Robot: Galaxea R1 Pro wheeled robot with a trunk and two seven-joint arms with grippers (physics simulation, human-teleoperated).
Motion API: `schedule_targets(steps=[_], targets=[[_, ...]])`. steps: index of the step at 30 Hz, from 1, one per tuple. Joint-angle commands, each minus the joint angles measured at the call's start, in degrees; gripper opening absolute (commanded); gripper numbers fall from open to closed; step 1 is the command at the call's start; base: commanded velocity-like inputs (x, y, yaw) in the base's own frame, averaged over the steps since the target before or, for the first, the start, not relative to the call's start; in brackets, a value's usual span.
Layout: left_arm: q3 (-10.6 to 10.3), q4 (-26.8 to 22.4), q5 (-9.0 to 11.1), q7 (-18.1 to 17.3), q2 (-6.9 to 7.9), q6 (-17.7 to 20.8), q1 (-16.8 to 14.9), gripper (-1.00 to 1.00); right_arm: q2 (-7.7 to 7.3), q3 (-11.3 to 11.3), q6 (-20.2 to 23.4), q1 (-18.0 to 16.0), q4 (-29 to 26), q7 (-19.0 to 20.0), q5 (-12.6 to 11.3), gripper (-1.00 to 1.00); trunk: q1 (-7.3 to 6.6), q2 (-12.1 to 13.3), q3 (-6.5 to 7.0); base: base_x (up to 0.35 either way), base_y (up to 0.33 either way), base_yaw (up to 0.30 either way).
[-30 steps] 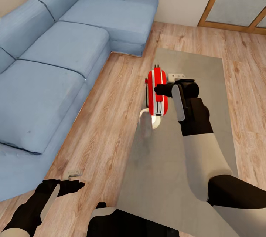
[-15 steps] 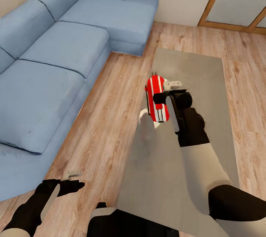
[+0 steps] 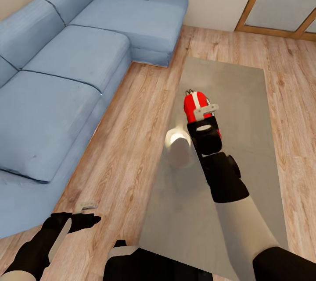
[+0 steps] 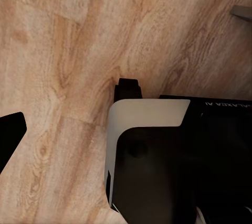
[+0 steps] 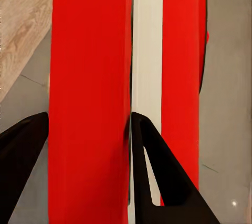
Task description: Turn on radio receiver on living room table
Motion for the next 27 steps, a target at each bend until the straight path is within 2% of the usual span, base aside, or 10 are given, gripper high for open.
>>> schedule_targets(steps=[1,3,7,12,13,15,16,18,22,27], targets=[[0.0,0.0,0.0,0.0,0.01,-0.01,0.0,1.0,-0.1,0.1,0.0,0.16,-0.24,-0.09,1.08,-1.0,0.0,-0.01,0.0,0.0,0.0,0.0],[0.0,0.0,0.0,0.0,0.0,-0.01,0.0,1.0,-0.16,0.45,-0.04,0.45,-0.66,-0.22,1.25,-1.0,0.0,-0.01,0.0,0.0,0.0,0.0],[0.0,0.0,0.0,-0.01,-0.01,-0.01,0.0,1.0,-0.41,4.2,-0.14,2.22,-2.25,-2.46,3.46,-1.0,0.0,-0.01,0.0,0.0,0.0,0.0],[0.0,0.0,0.0,-0.07,-0.01,0.05,0.0,1.0,-2.02,13.88,-2.79,7.74,-3.07,-13.7,9.83,-1.0,0.0,-0.01,0.0,0.0,0.0,0.0],[0.0,0.0,0.0,-0.08,-0.01,0.06,0.0,1.0,-2.94,18.05,-4.45,10.3,-3.12,-19.37,11.68,-1.0,0.0,-0.01,0.0,0.0,0.0,0.0],[0.0,0.0,0.0,-0.08,-0.01,0.07,0.0,1.0,-4.94,23.41,-5.81,13.43,-3.14,-27.17,13.11,-1.0,0.0,-0.01,0.0,0.0,0.0,0.0],[0.0,0.0,0.0,-0.09,-0.01,0.07,0.0,1.0,-7.11,27.55,-6.31,15.13,-3.15,-32.7,13.6,-1.0,0.0,-0.01,0.0,0.0,0.0,0.0],[0.0,-0.02,0.0,-0.09,-0.01,0.07,0.0,1.0,-10.97,33.52,-6.55,16.28,-3.15,-38.97,13.85,-1.0,0.0,-0.01,0.0,0.0,0.0,0.0],[-0.19,-0.12,-0.02,-0.16,-0.87,0.12,0.0,1.0,-17.04,43.4,-6.52,16.98,-3.09,-47.07,13.42,-1.0,0.0,-0.01,0.0,0.0,0.0,0.0],[-0.6,-0.02,-0.4,-0.32,-2.37,0.28,0.0,1.0,-20.25,49.5,-6.56,19.86,-2.51,-53.11,13.32,-1.0,0.0,-0.01,0.0,0.0,0.0,0.0]])
